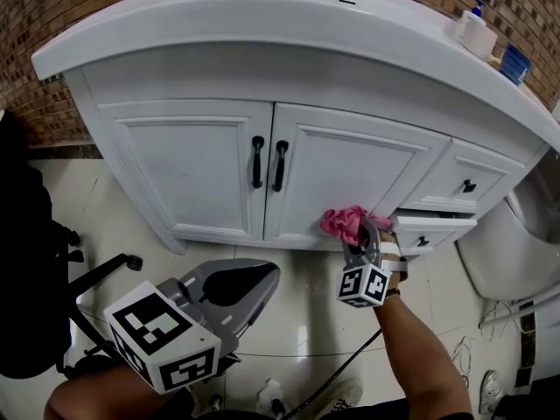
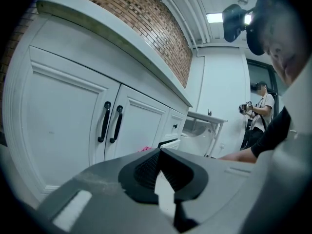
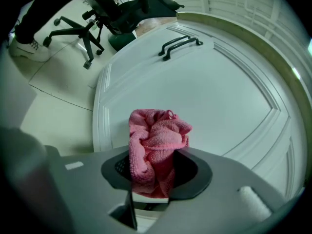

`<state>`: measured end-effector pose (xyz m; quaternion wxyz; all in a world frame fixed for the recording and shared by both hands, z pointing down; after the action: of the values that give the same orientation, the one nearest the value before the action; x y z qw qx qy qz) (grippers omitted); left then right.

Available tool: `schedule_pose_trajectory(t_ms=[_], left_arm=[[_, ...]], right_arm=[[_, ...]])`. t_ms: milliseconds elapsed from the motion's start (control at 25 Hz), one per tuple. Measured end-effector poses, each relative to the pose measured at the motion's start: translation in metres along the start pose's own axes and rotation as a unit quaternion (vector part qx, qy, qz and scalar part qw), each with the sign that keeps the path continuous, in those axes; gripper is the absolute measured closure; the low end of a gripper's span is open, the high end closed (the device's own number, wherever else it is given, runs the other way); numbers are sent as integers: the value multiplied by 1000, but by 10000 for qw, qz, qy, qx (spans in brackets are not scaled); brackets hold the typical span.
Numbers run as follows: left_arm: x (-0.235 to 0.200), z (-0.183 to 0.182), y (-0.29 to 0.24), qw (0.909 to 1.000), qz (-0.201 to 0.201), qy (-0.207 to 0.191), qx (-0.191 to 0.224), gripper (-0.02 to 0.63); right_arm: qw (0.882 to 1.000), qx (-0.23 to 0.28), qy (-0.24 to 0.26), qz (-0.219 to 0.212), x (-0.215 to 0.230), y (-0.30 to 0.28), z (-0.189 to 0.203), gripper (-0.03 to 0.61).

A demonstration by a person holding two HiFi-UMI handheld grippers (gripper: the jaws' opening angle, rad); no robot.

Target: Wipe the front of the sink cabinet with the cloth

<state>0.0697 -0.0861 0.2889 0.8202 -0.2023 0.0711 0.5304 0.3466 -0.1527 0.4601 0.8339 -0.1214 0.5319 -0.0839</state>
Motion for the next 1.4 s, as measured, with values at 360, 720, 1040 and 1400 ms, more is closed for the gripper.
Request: schedule_pose_trajectory(t_ms=[360, 720, 1040, 1400], left_arm=[[-6, -2, 5, 10000, -56, 58, 28, 611], [-12, -3, 12, 9998, -135, 132, 64, 611], [-17, -2, 15, 9996, -185, 222, 43, 611], [-23, 0, 18, 9993, -228, 283, 19, 611]], right_arm=[[9993, -185, -113, -312, -36, -14, 11, 426], [9974, -378, -59, -612, -64, -25, 20, 426], [9947, -556, -57, -859, -86, -34, 27, 426], [9940, -607, -9, -906, -97, -38, 32, 428]])
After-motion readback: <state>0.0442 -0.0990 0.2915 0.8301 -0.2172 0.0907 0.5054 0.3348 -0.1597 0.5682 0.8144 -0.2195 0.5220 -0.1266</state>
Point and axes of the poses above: the fingertips, and each gripper's own axes: y backward along the fingers, x to its right, z out of its underside, the point moved 10 cm from there along y, backward along the fingers, and after that the axes turned 2 degrees about y, right-handed, at the moved point
